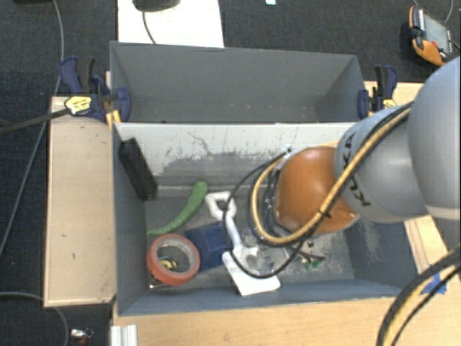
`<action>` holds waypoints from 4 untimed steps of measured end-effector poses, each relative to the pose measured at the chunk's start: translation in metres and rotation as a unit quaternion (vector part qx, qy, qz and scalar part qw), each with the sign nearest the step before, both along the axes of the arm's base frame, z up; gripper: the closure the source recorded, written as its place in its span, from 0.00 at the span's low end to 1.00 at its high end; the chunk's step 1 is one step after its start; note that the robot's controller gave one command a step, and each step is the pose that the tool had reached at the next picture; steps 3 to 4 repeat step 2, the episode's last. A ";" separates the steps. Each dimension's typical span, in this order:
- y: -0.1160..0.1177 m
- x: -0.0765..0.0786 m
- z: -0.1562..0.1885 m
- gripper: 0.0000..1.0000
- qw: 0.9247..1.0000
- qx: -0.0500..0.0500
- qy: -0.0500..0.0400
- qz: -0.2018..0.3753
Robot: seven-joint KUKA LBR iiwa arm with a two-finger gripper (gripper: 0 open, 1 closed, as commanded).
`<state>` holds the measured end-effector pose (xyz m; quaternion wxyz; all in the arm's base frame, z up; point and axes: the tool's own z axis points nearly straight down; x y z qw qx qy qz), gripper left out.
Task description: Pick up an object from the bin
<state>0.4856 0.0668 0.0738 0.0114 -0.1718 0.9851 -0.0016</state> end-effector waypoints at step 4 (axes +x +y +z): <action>0.000 -0.004 0.057 1.00 1.000 -0.001 0.007 -0.001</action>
Offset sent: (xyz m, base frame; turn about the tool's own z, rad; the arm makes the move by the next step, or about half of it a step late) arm -0.0010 -0.0003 0.1166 0.0002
